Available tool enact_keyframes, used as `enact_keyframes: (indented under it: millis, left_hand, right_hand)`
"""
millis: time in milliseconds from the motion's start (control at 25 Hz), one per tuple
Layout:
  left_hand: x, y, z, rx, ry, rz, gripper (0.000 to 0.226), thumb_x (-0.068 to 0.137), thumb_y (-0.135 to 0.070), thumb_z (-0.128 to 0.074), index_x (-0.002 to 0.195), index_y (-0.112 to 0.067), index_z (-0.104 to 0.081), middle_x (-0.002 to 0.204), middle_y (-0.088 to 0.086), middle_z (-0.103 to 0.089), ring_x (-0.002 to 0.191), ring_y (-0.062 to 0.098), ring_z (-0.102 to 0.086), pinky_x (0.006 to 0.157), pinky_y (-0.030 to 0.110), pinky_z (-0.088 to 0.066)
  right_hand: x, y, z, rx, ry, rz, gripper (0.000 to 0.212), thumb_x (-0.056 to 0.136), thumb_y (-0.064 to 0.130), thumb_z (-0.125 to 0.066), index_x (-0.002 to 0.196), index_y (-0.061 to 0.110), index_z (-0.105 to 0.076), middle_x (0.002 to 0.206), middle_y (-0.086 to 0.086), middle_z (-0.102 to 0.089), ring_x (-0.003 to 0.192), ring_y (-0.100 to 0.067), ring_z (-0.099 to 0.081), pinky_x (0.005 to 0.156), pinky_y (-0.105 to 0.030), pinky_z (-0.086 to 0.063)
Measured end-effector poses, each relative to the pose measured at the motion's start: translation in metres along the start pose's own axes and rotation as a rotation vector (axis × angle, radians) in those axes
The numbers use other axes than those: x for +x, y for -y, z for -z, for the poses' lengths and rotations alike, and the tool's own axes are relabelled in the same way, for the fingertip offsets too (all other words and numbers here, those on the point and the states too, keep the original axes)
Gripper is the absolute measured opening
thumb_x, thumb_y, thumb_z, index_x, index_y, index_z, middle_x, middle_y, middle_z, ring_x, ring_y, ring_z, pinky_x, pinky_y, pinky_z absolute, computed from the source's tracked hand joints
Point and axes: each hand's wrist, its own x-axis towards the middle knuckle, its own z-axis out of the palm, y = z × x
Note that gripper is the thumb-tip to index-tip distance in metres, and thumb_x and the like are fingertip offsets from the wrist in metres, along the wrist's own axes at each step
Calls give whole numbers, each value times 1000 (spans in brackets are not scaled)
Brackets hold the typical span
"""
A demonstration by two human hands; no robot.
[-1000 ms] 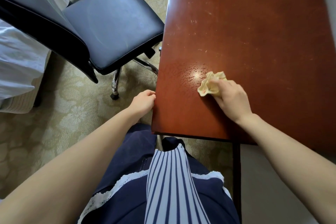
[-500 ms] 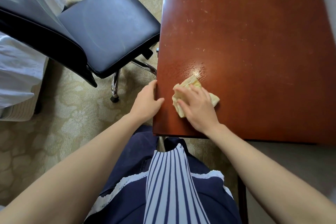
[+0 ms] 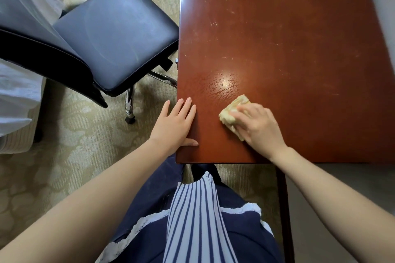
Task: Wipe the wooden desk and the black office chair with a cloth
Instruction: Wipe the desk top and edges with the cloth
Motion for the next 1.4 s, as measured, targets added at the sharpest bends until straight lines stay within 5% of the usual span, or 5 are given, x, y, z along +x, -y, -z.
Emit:
enact_keyframes:
  millis: [320,560,800,1280,1400]
  left_hand:
    - [-1,1,4,2,3,-6,105,78,-73,-43,151,-11,1,160,8,3,147,25,-2,116,48,-5]
    - [-4,5,6,-13,-14,-5,103,77,-74,-45,152,-14,-5,160,5,-3,147,21,-6,115,48,-6]
    - [9,3,26,40,-83,-45,89,75,-71,-52,139,-11,-41,145,9,-39,142,27,-23,114,50,-11]
    - [65,-74,57,43,-56,-189,104,77,-71,-51,152,-18,-1,160,4,4,147,27,2,116,44,-11]
    - [84,-83,63,59,-15,-175,107,77,-71,-51,151,-15,3,159,6,9,146,28,4,115,46,-12]
  right_hand:
    - [67,9,-14,47,-96,-628,24,85,18,-57,108,21,-63,109,-3,-60,105,-29,-45,82,-35,-32]
    - [25,70,-18,109,-69,-284,21,77,16,-70,98,18,-68,95,-2,-64,84,-29,-53,69,-37,-40]
    - [-50,41,-9,112,-103,-89,30,76,15,-74,106,18,-70,96,-1,-67,79,-26,-58,64,-35,-44]
    - [-46,-110,28,-12,-327,-1066,25,85,12,-57,109,15,-65,117,-11,-58,107,-36,-46,87,-43,-37]
    - [-17,-88,17,-20,-309,-1062,23,82,14,-59,104,17,-65,114,-10,-59,106,-35,-46,82,-41,-35]
